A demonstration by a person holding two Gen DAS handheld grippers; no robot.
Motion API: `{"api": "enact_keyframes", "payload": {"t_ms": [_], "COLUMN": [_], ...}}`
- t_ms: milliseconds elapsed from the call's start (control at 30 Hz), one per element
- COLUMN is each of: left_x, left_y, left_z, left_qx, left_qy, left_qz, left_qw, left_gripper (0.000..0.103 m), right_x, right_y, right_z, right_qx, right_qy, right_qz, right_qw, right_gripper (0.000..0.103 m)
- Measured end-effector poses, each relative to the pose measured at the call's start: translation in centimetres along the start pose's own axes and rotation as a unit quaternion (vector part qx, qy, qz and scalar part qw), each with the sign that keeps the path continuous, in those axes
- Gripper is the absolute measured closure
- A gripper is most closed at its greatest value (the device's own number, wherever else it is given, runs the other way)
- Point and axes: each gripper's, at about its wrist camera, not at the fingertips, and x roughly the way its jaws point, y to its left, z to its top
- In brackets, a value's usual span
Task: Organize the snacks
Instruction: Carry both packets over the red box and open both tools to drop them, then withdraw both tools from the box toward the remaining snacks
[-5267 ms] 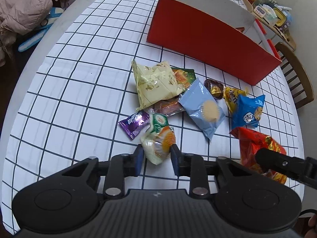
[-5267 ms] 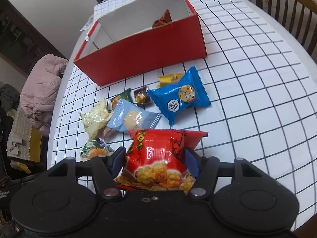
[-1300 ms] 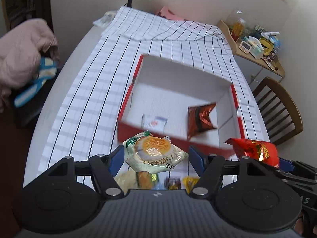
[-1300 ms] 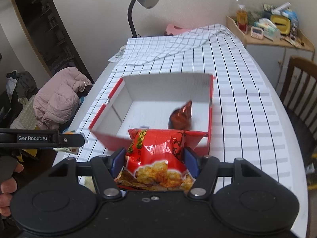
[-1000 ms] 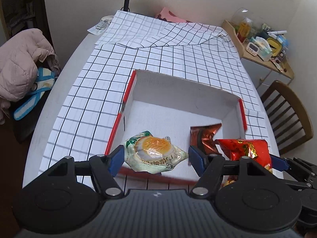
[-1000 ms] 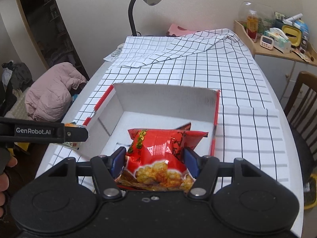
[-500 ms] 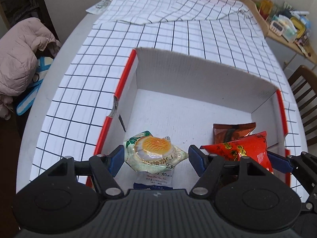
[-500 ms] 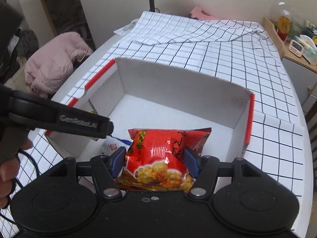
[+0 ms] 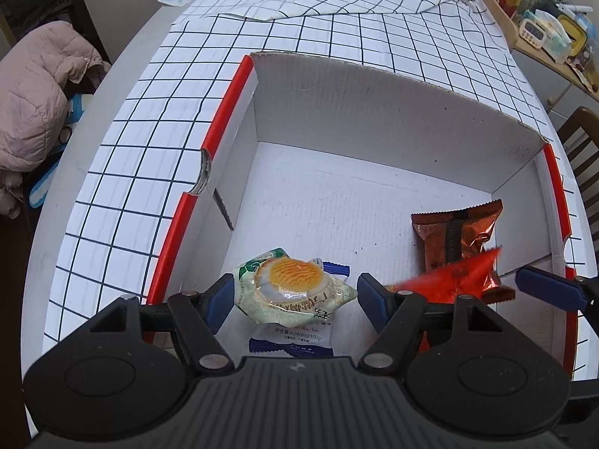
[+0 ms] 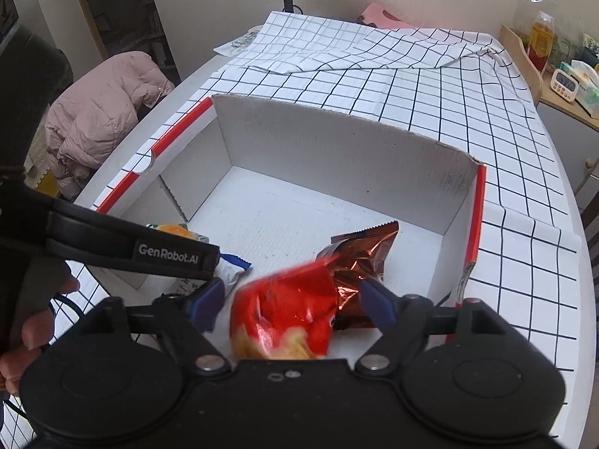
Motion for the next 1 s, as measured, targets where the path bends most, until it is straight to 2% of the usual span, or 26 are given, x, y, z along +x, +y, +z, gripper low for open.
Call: {"api": "enact_keyframes", "payload": {"t_ms": [400,467,600,1000], "left_x": [-2.7,-3.6,-5.3,-11.3], "left_y": [1.0,1.1,1.5,3.9], "left_z": [-1.0,-1.2,-1.8,-5.7], "left_qx": [-0.009,-0.010,-0.010,-0.008], "left_qy": [-0.022,-0.035,-0.053,-0.092], "left_qz": [-0.027,-0.035,-0.044,-0.074], "left_qw": [0.9993,0.9987,0.9976,0.9930], "left_gripper": [0.032,0.023,0.020,0.020], "right_x": [-4.3,-5.3,-7.7,-13.8], "right_y": [-0.3,-0.3,-0.1,1.8], "right_z": [-0.8,-1.1,-1.8,-5.8], "right_qx": [0.021,0.025,0.033,0.032], "right_qy": [-0.032,-0.040,-0.056,-0.086], "right_qz": [-0.003,-0.004,0.001,0.004], "right_qw": [0.999,0.999,0.998,0.996], "right_gripper": [0.016,0.016,0.015,0.008]}}
